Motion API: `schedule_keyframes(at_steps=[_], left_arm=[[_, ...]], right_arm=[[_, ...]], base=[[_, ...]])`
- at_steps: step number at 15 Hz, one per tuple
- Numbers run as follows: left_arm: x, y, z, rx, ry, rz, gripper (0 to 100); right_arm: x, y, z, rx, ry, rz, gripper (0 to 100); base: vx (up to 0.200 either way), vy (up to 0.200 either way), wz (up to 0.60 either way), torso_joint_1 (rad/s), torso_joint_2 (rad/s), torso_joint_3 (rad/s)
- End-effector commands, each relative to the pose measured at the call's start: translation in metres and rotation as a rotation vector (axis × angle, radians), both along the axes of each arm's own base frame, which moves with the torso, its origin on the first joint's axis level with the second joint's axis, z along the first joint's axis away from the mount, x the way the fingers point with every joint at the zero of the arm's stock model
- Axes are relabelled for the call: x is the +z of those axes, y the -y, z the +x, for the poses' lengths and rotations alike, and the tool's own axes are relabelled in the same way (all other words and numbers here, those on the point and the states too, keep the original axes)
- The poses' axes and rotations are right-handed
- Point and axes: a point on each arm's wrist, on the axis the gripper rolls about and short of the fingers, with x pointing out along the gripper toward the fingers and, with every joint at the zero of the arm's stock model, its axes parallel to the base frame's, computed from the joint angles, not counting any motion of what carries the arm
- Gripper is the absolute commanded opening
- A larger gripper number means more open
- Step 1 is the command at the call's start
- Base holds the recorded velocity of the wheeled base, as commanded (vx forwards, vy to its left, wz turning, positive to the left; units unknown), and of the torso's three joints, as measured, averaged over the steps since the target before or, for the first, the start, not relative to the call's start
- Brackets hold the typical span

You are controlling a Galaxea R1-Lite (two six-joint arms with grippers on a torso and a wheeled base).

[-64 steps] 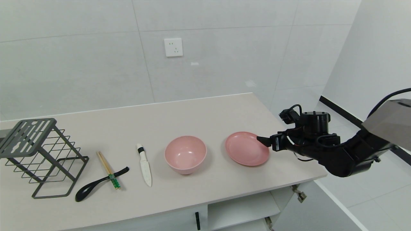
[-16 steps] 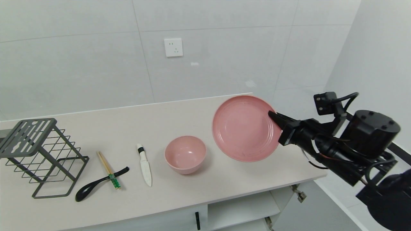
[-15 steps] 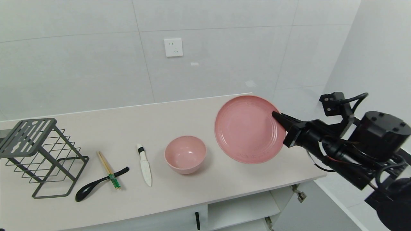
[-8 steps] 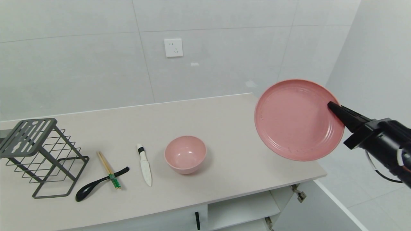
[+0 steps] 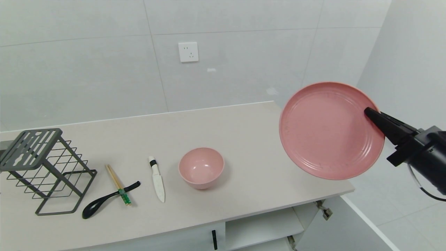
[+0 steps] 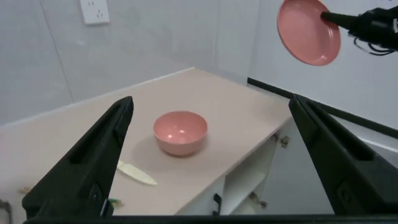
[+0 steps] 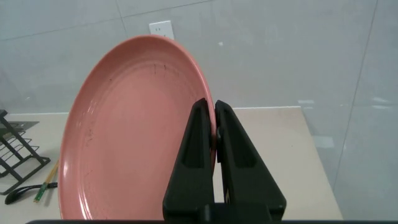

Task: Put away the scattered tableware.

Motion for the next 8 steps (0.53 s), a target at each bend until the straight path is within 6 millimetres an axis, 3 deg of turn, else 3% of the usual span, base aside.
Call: schedule_keyframes(at_steps=[1,5,6,8], left_arm=[[0.01,0.001,0.045,-0.011,-0.067,0.088,100],[0.013,0.012,0.106,-0.135,-0.247,0.064,100],[0.013,0.012,0.107,-0.136,-0.248,0.064,100],[0.007,0.019,0.127,-0.17,-0.291,0.079,100]], right_arm=[[0.0,0.0,-0.001,0.002,0.001,0.0,0],[-0.014,0.001,-0.009,0.05,-0.017,-0.098,0],[-0.014,0.001,-0.009,0.05,-0.017,-0.098,0],[-0.013,0.002,-0.009,0.048,-0.015,-0.099,0]], base=[[0.0,0.0,0.0,0.0,0.0,0.0],[0.0,0.0,0.0,0.0,0.0,0.0],[0.0,0.0,0.0,0.0,0.0,0.0],[0.0,0.0,0.0,0.0,0.0,0.0]])
